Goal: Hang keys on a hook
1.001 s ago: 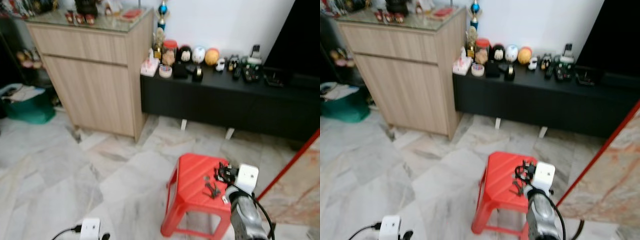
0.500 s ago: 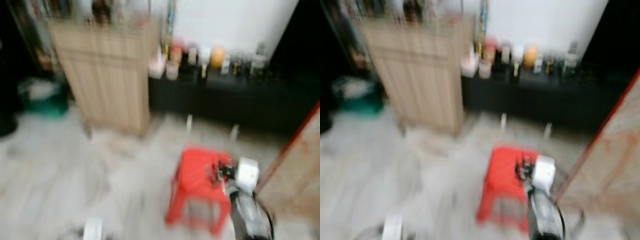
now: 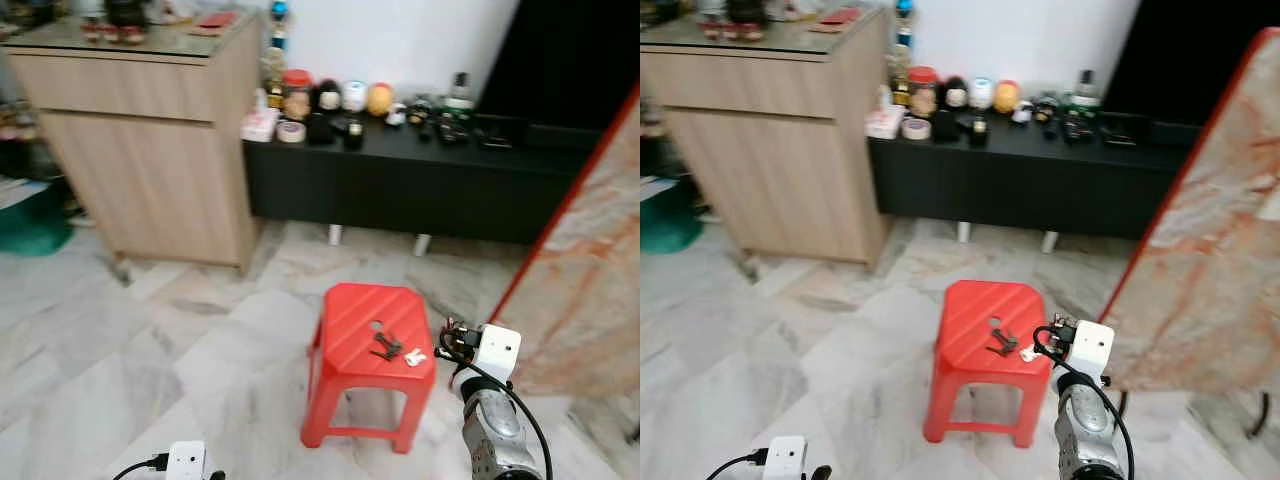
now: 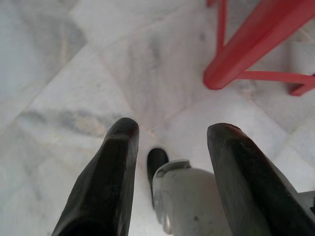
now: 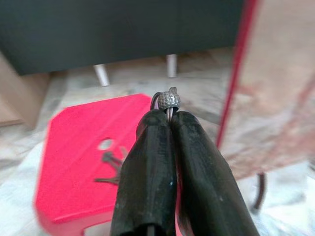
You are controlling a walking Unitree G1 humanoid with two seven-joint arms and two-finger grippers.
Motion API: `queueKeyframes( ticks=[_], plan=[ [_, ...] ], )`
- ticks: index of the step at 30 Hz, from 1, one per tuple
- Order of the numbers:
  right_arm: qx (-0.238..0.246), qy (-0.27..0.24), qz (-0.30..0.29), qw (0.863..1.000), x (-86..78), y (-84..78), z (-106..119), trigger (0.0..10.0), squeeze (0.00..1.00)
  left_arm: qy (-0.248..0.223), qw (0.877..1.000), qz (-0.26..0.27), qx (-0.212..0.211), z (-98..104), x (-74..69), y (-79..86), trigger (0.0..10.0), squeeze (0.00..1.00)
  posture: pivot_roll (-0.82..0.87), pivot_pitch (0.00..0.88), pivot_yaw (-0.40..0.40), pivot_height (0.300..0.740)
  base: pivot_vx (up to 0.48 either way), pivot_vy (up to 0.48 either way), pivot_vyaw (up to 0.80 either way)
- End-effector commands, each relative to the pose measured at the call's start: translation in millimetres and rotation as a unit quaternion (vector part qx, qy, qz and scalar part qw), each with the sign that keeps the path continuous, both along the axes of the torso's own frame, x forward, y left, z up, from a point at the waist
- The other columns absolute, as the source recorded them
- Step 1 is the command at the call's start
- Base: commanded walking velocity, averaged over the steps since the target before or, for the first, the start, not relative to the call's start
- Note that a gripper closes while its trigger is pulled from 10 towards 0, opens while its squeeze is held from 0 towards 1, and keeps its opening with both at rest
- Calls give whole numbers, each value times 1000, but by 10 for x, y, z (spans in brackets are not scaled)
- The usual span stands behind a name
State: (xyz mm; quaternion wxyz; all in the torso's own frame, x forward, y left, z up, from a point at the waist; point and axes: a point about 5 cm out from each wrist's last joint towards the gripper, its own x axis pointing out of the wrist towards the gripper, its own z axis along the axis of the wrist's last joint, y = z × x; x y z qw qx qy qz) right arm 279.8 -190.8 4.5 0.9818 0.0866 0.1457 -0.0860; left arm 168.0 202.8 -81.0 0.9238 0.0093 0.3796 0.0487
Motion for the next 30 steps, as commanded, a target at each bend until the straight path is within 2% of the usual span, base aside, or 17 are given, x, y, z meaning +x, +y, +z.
queueKeyframes(
  ticks=[1,15,30],
  plan=[
    [2,-1,-4,1000,21,-17,17,10000,0,9,1000,-12,3,-22,-34,-25,10000,0,76,0,-92,740,0,-274,-450],
    [0,-2,0,1000,40,-15,24,10000,0,24,1000,-19,1,-52,-77,-45,10000,0,80,0,-93,740,0,-297,0],
    [2,0,-1,1000,40,-7,14,10000,0,34,999,-23,0,-73,-89,-97,10000,0,76,0,-85,740,0,-397,0]
  ],
)
